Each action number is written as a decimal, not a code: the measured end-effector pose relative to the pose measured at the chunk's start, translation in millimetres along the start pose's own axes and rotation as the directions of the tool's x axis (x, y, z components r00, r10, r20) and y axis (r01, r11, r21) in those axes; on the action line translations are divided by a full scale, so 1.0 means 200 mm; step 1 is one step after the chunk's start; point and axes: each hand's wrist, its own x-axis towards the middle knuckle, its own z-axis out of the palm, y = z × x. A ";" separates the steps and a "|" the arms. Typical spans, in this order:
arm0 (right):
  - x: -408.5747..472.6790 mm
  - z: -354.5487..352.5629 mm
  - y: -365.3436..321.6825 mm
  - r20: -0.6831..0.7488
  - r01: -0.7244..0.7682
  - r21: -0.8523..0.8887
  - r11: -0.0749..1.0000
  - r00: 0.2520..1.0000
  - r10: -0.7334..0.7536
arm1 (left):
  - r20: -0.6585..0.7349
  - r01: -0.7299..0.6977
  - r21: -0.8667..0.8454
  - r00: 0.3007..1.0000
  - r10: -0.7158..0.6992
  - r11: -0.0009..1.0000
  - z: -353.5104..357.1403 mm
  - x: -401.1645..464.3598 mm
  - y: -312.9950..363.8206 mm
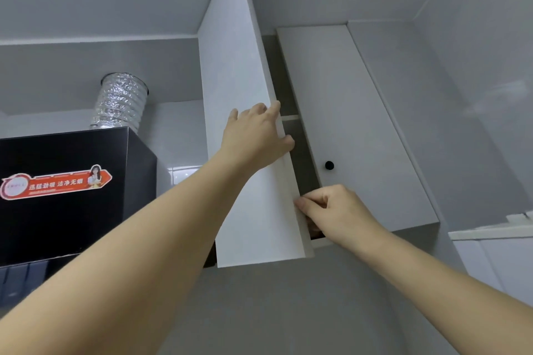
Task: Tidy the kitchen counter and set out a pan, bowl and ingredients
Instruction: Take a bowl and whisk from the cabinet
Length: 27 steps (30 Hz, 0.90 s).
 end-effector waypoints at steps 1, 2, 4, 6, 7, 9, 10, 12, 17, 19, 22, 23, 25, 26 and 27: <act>0.00 0.00 -0.01 0.011 0.013 0.004 1.000 1.000 -0.014 | -0.008 0.001 0.010 1.000 -0.001 1.000 -0.01 -0.01 -0.01; 0.00 0.00 -0.02 0.019 0.030 0.008 1.000 0.999 -0.030 | -0.020 -0.001 0.020 1.000 0.001 1.000 -0.03 -0.02 -0.02; -0.01 0.01 -0.05 0.044 0.049 0.018 0.999 0.998 -0.049 | -0.057 -0.010 0.044 0.998 0.012 0.999 -0.06 -0.05 -0.05; -0.02 0.04 -0.09 0.070 0.067 0.036 0.997 0.995 -0.069 | -0.101 -0.014 0.043 0.995 0.018 0.999 -0.10 -0.08 -0.08; -0.02 0.05 -0.11 0.078 0.078 0.041 0.996 0.994 -0.081 | -0.119 -0.011 0.045 0.993 0.016 0.999 -0.11 -0.10 -0.09; -0.04 0.10 -0.15 0.087 0.102 0.032 0.994 0.991 -0.105 | -0.141 0.001 0.064 0.990 0.009 0.998 -0.14 -0.13 -0.14; -0.04 0.12 -0.18 0.097 0.104 0.028 0.994 0.990 -0.106 | -0.151 0.006 0.068 0.989 0.004 0.998 -0.15 -0.14 -0.16; -0.05 0.17 -0.22 0.137 0.094 0.035 0.995 0.986 -0.098 | -0.160 0.017 0.068 0.987 -0.006 0.998 -0.17 -0.17 -0.21; -0.02 0.29 -0.31 0.253 0.100 0.123 0.987 0.959 -0.128 | -0.172 0.028 0.078 0.985 -0.014 0.997 -0.26 -0.22 -0.37; 0.00 0.34 -0.35 0.282 0.113 0.115 0.987 0.949 -0.141 | -0.183 0.032 0.063 0.983 -0.020 0.998 -0.29 -0.26 -0.42; 0.03 0.43 -0.40 0.302 0.125 0.095 0.988 0.942 -0.148 | -0.213 0.059 0.014 0.976 -0.055 0.998 -0.30 -0.32 -0.50; 0.04 0.45 -0.41 0.301 0.127 0.089 0.988 0.942 -0.148 | -0.224 0.067 0.001 0.972 -0.065 0.998 -0.30 -0.34 -0.53; 0.05 0.51 -0.43 0.282 0.132 0.096 0.987 0.947 -0.154 | -0.244 0.067 -0.033 0.967 -0.072 0.997 -0.30 -0.37 -0.58; 0.05 0.53 -0.44 0.273 0.121 0.121 0.985 0.950 -0.151 | -0.252 0.065 -0.046 0.965 -0.074 0.997 -0.30 -0.38 -0.60; 0.05 0.54 -0.44 0.266 0.103 0.156 0.982 0.953 -0.143 | -0.254 0.061 -0.052 0.964 -0.072 0.997 -0.29 -0.39 -0.61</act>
